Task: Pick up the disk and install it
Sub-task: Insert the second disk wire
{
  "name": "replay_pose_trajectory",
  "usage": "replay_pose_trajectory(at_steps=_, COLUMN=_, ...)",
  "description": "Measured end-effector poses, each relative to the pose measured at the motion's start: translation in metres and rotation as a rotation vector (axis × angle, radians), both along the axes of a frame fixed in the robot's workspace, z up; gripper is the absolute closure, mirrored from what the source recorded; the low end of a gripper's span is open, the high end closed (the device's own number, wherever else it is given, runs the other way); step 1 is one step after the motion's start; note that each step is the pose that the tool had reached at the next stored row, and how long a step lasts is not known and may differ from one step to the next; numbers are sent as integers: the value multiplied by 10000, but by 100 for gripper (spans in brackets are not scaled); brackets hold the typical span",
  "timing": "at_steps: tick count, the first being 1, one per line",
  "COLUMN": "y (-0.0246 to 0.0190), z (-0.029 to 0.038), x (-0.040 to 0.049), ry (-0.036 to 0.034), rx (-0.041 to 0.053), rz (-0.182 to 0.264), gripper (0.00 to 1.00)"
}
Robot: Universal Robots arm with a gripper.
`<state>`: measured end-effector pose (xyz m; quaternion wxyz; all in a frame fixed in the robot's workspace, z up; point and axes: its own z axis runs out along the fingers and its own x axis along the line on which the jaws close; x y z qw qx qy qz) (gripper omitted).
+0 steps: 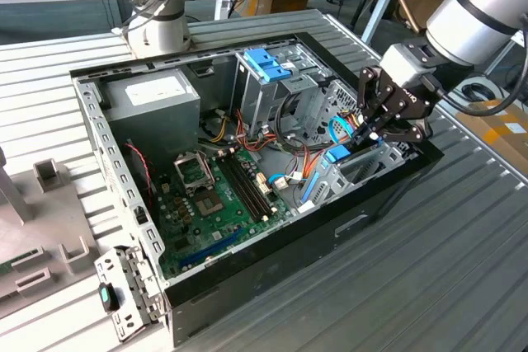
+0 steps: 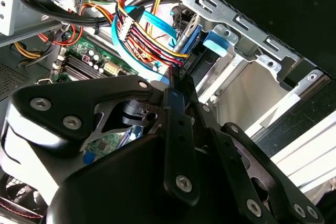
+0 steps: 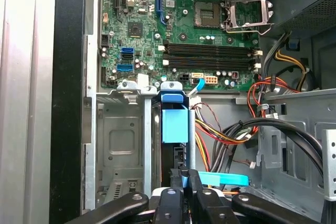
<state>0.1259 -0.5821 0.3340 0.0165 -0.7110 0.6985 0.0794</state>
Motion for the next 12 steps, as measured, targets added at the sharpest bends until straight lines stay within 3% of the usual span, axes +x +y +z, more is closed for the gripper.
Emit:
replay_pose_trajectory(at_steps=2, y=1, z=-6, x=0, ry=0, rx=11, rz=0, gripper=83)
replay_pose_trajectory(at_steps=4, y=0, z=-2, x=0, ry=0, rx=2, rz=0, gripper=71)
replay_pose_trajectory(at_steps=8, y=0, z=7, x=0, ry=0, rx=0, rz=0, gripper=71)
replay_pose_trajectory(at_steps=10, y=0, z=65, x=0, ry=0, rx=80, rz=0, gripper=71)
replay_pose_trajectory(at_steps=12, y=0, z=127, x=0, ry=0, rx=217, rz=0, gripper=71)
